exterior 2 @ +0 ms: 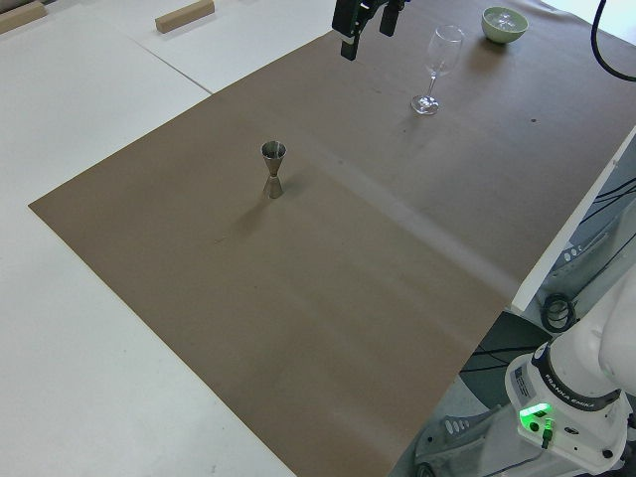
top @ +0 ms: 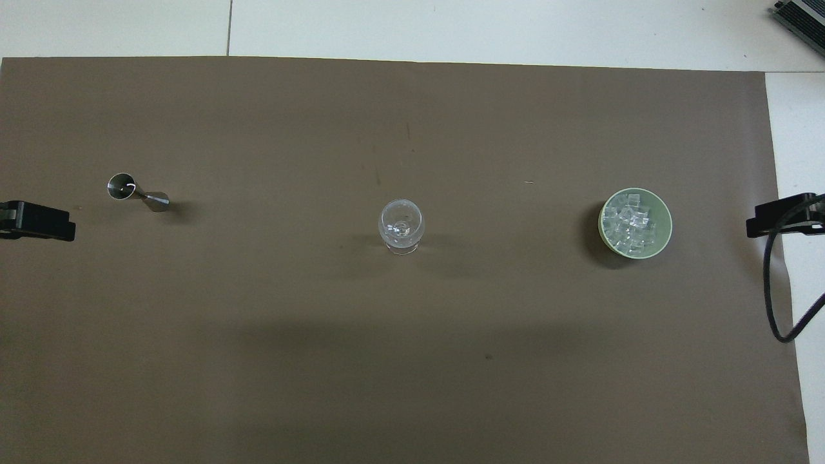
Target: Pour wine and add ice with both arms
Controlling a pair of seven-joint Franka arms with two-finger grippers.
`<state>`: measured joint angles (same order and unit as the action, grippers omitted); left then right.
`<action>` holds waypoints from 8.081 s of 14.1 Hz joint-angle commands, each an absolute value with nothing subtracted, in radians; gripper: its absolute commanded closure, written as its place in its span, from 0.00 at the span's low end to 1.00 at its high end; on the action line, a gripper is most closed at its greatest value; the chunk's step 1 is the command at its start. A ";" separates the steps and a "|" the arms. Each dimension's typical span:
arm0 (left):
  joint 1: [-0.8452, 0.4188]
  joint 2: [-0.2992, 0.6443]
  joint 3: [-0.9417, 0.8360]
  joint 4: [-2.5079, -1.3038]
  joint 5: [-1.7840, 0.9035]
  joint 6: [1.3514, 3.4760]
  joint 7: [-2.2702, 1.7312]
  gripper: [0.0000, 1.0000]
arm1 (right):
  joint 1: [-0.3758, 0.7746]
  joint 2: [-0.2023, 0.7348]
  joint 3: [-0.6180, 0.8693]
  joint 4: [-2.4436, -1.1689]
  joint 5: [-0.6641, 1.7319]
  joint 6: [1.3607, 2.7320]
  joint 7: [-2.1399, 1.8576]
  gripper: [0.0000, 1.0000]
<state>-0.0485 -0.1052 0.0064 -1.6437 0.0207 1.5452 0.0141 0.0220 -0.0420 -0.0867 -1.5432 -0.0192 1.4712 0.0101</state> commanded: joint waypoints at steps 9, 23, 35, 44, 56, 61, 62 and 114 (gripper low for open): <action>-0.046 -0.133 0.018 -1.677 0.011 1.559 0.009 0.00 | 0.020 -0.064 -0.084 -1.569 -0.009 1.477 0.014 0.00; 0.187 -0.143 0.034 -1.775 -0.264 1.680 -0.207 0.00 | 0.020 -0.063 -0.084 -1.569 -0.009 1.477 0.014 0.00; 0.307 -0.008 0.034 -1.781 -0.563 1.864 -0.483 0.00 | 0.020 -0.063 -0.084 -1.569 -0.009 1.479 0.014 0.00; 0.374 0.107 0.034 -1.781 -0.828 1.980 -0.593 0.00 | 0.020 -0.064 -0.084 -1.569 -0.009 1.479 0.014 0.00; 0.419 0.112 0.034 -1.950 -1.072 2.083 -0.805 0.00 | 0.020 -0.063 -0.084 -1.569 -0.009 1.479 0.014 0.00; 0.463 0.123 0.034 -2.008 -1.190 2.022 -0.811 0.00 | 0.020 -0.064 -0.084 -1.569 -0.009 1.477 0.014 0.00; 0.468 0.123 0.034 -2.022 -1.195 2.019 -0.810 0.00 | 0.020 -0.064 -0.084 -1.568 -0.009 1.479 0.014 0.00; 0.417 0.407 0.018 -2.129 -1.598 1.950 -0.603 0.00 | 0.020 -0.064 -0.084 -1.569 -0.009 1.479 0.014 0.00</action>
